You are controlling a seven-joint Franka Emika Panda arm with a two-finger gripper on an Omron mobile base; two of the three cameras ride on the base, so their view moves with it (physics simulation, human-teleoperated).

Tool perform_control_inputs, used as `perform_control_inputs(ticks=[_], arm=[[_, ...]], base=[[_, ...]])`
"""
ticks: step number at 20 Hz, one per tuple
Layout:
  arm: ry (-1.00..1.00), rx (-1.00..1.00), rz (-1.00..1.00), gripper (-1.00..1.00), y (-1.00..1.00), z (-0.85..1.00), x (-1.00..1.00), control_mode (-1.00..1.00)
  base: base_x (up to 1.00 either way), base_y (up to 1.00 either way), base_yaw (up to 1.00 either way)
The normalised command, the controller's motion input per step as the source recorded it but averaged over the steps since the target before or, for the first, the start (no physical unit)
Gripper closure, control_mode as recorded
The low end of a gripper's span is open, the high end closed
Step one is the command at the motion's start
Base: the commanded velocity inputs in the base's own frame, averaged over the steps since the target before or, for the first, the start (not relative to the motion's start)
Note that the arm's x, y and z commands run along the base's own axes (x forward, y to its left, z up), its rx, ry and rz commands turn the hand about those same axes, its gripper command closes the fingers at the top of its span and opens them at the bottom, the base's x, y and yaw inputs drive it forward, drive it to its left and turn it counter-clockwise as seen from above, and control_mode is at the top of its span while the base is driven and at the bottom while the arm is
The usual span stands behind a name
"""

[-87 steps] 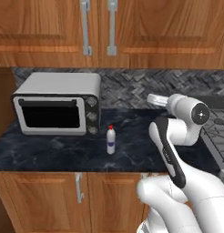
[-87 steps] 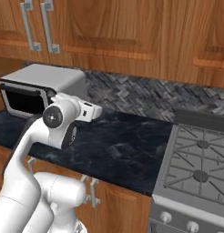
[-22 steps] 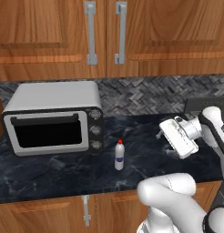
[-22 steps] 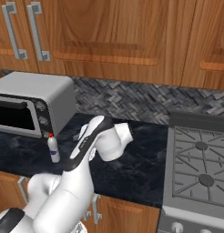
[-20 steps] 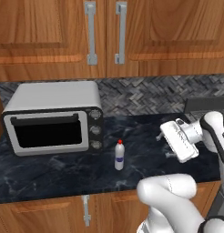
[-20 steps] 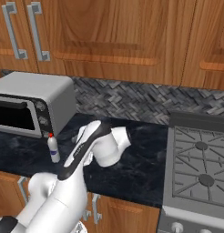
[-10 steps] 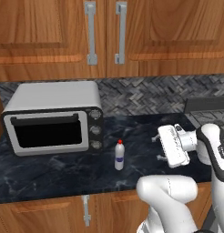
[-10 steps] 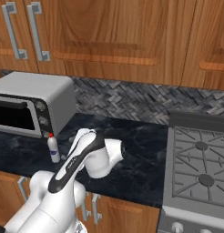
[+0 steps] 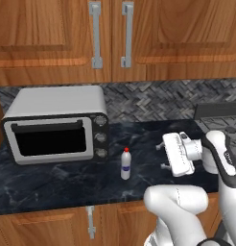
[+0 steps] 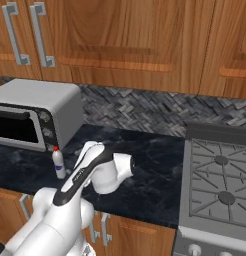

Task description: Take the bottled waters from the counter and place them in the freezer to freeze. Close the freezer door after placing the bottles.

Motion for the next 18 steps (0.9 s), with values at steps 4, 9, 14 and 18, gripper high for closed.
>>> perform_control_inputs(ticks=[4,9,14,18], arm=[[0.04,0.00,0.00,-1.00,0.18,-0.03,0.17,-1.00],[0.06,0.00,0.00,-1.00,0.26,-0.08,0.18,-1.00],[0.06,0.00,0.00,-1.00,0.23,-0.14,0.13,-1.00],[0.08,0.00,0.00,-1.00,0.26,-0.21,0.20,-1.00]], base=[[0.00,0.00,0.00],[0.00,0.00,0.00],[0.00,0.00,0.00],[0.00,0.00,0.00]])
